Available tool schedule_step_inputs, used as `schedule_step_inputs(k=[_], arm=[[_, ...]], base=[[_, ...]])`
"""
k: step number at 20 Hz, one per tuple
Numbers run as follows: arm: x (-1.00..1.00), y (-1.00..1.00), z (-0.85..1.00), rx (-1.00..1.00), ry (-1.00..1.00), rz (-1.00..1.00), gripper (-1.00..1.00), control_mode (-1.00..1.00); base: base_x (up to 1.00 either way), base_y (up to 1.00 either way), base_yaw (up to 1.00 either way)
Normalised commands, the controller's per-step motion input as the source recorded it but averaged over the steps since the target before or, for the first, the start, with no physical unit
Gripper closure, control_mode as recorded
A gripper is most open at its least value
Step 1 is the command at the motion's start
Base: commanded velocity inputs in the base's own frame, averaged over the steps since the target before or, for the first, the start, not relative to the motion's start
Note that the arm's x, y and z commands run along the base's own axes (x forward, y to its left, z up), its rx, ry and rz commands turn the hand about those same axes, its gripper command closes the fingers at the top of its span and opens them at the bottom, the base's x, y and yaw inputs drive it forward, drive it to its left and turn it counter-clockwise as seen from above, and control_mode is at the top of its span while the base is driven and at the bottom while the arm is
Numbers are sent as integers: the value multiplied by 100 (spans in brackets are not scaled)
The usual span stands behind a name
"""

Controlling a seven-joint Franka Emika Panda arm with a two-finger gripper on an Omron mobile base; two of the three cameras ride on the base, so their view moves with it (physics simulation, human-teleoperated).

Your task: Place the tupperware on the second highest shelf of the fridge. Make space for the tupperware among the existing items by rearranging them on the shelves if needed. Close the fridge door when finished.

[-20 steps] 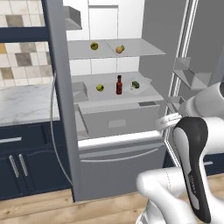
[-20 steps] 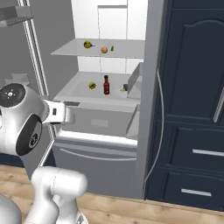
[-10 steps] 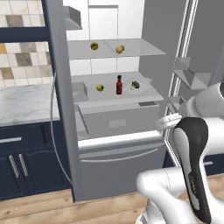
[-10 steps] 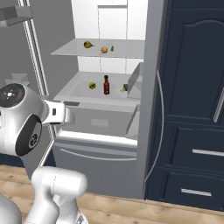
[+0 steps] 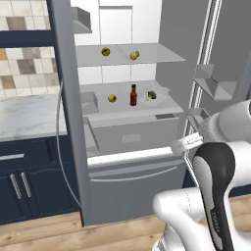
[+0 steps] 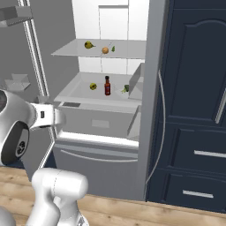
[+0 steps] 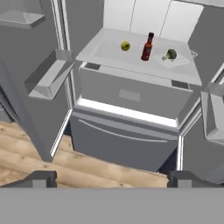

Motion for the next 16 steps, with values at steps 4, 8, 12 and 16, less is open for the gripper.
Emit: schedule_step_inputs(k=[4,8,12,16], arm=[[-4,91,0,-23,-3,17,-100,-100],[0,83,0,-23,0,10,-100,-100],[0,86,0,-24,0,7,-100,-100],[13,74,0,-24,2,3,-100,-100]], base=[[0,0,0],[0,0,0],[0,0,0],[0,0,0]])
